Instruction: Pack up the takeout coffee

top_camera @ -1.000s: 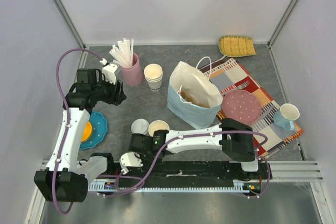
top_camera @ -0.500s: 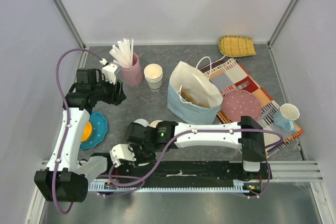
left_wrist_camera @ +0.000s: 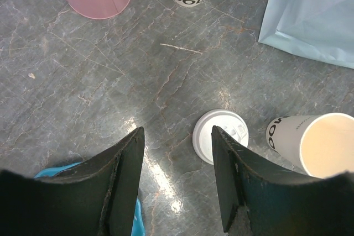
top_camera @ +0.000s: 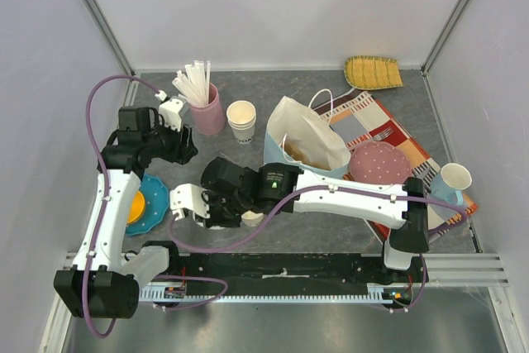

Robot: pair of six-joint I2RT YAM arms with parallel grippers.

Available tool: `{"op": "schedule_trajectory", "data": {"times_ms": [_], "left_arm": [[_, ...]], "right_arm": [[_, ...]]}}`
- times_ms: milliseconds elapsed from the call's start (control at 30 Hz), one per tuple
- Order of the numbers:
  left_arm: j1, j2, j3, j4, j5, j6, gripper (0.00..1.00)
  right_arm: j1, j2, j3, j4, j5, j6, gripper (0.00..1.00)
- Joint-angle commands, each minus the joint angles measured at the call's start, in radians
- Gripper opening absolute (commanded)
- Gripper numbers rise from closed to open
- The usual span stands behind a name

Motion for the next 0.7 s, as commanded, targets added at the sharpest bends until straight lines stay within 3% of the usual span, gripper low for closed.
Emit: {"op": "schedule_trajectory", "data": {"times_ms": [0, 300, 667], "left_arm": [[0.004, -0.008, 0.029, 0.006, 0.046, -0.008, 0.58], [0.004, 0.001, 0.017, 0.005, 0.063, -0.004, 0.59], [0.004, 0.037, 0.021, 0.013, 0.080, -0.007, 0.59]], "right_arm": [[-0.038, -0.008, 0.013, -0.142, 0.230, 0.019, 0.00], [-0.075, 0.094, 0.017, -0.196, 0.358, 0.022, 0.00], [-0.078, 0.084, -0.017, -0.226, 0.329, 0.058, 0.00]]}}
